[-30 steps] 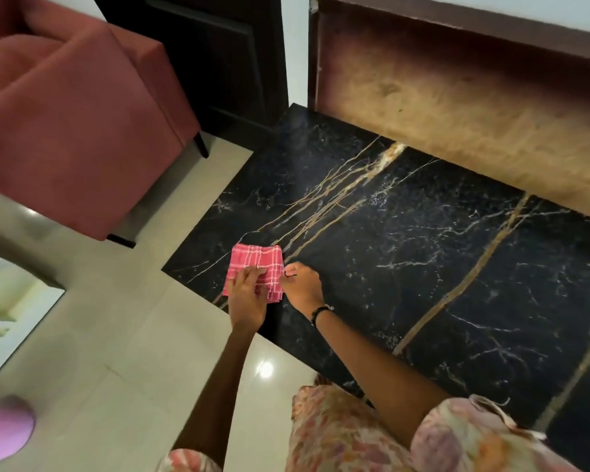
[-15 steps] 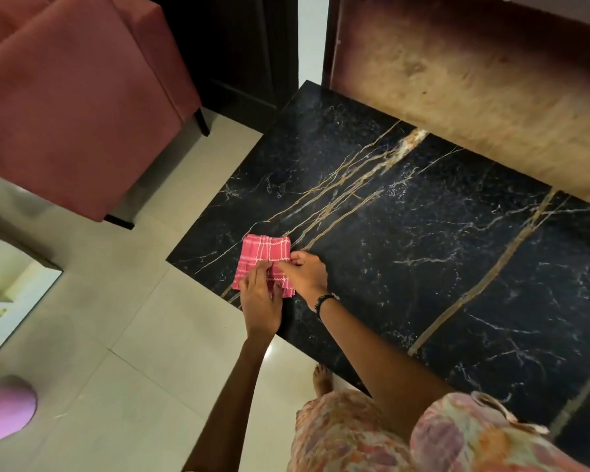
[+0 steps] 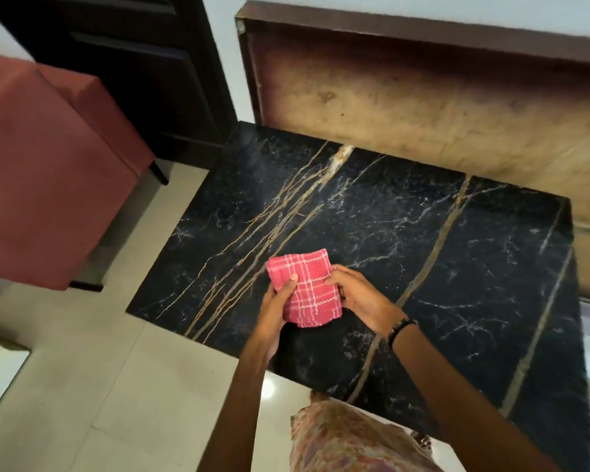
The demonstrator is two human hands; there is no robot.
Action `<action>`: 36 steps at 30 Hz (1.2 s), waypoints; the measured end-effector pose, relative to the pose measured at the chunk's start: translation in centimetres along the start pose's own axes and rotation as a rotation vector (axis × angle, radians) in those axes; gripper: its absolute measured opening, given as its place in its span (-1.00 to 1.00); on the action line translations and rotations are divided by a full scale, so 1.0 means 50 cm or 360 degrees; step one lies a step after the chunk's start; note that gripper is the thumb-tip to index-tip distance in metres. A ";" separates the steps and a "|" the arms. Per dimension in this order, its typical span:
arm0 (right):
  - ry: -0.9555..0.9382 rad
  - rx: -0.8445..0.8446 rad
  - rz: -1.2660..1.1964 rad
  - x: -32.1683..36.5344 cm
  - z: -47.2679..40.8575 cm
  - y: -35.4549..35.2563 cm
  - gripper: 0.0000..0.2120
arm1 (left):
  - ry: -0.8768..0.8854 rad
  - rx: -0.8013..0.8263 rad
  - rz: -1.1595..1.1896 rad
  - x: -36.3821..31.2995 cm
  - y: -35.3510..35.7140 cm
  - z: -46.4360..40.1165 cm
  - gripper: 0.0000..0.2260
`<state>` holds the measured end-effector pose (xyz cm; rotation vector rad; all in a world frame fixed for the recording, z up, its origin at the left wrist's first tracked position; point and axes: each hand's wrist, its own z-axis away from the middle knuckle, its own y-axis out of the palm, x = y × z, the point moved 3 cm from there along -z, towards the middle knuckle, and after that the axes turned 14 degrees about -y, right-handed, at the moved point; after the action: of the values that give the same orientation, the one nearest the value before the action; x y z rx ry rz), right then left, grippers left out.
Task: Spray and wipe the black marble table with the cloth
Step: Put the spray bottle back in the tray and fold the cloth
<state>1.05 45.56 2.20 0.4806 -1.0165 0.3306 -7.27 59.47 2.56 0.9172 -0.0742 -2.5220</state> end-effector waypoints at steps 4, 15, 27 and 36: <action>-0.0123 -0.0185 -0.0203 0.024 0.075 -0.113 -0.76 | -0.0033 0.0107 -0.0130 0.000 0.130 0.013 -0.60; -0.0316 -0.0462 -0.0542 0.007 0.357 -0.485 -0.54 | 0.0076 0.0283 -0.0442 0.105 0.571 0.062 -0.76; -0.0516 -0.1162 -0.0624 -0.062 0.737 -0.998 -0.59 | -0.0151 0.0485 -0.0671 0.382 1.116 0.076 -0.73; -0.0081 -0.1609 -0.0234 -0.268 0.773 -1.306 -0.57 | 0.0134 0.0239 -0.1148 0.508 1.249 0.008 -0.77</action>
<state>-2.49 -30.80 -7.48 -0.3552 -1.0549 -0.3392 0.09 -7.51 0.19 1.2874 0.1186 -3.1574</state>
